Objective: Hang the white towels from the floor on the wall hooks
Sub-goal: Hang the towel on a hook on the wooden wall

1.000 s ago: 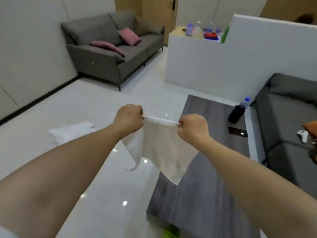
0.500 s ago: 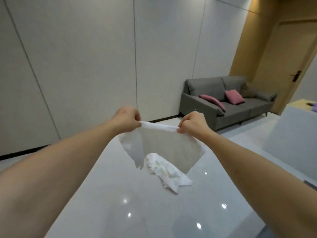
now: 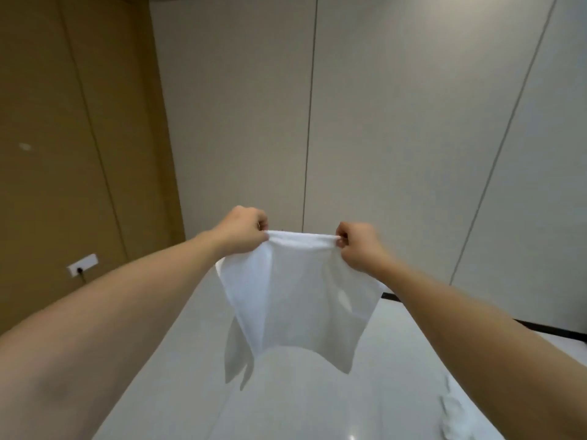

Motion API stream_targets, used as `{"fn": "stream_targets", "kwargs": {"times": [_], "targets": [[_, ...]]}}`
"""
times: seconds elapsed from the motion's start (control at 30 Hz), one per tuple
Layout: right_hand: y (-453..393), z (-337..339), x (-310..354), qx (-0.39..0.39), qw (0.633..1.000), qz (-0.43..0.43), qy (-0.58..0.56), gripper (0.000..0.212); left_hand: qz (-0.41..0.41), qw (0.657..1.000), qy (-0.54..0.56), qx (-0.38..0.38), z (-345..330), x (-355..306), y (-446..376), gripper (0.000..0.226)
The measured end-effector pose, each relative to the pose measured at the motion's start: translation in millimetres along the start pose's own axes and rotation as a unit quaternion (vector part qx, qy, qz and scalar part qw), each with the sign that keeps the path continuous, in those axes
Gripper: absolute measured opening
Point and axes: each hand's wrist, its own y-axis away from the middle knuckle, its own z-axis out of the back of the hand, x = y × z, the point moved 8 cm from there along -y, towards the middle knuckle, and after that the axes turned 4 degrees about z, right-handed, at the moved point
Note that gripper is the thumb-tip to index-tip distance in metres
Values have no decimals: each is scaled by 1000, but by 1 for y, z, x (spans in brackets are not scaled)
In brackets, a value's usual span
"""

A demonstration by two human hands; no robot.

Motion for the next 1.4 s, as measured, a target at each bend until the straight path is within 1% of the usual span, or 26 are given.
{"fn": "stream_targets", "kwargs": {"times": [0.07,0.1,0.17,0.27,0.33,0.4,0.5,0.57,0.67,0.77,0.87,1.03,1.2,1.3,1.4], "targets": [[-44,-14,25,1,999,51,-17,14,22,999,-29,-27,20,31,-13,19],[-64,-20,39,-3,997,79,-22,12,37,997,-43,-46,30,48,-17,21],[-97,-32,69,-11,991,131,-26,10,77,991,-66,-88,48,81,-21,16],[-139,-56,116,-10,980,193,-38,15,136,978,-103,-121,69,128,-22,20],[-159,-72,147,-3,975,220,-44,18,163,972,-103,-137,82,159,-17,23],[-180,-89,179,-2,966,252,-56,16,187,964,-106,-157,97,193,-12,26],[-203,-110,233,-22,943,324,-65,12,209,953,-125,-182,118,245,-4,23],[-219,-123,272,-37,925,369,-80,18,223,943,-137,-205,136,280,0,20],[-248,-140,328,-58,903,413,-106,33,241,932,-153,-223,164,333,-2,17],[-288,-158,390,-75,884,440,-137,32,272,915,-164,-249,199,390,-12,17],[-331,-176,450,-81,880,446,-144,32,295,903,-162,-267,233,439,-25,21],[-411,-204,538,-91,871,455,-159,32,287,899,-143,-298,289,517,-54,29],[-477,-242,598,-86,867,453,-190,30,283,890,-159,-321,325,586,-89,30],[-518,-265,628,-81,864,455,-199,28,264,882,-172,-350,339,618,-112,23],[-564,-287,657,-90,855,465,-210,26,257,864,-214,-376,352,652,-141,16]]}}
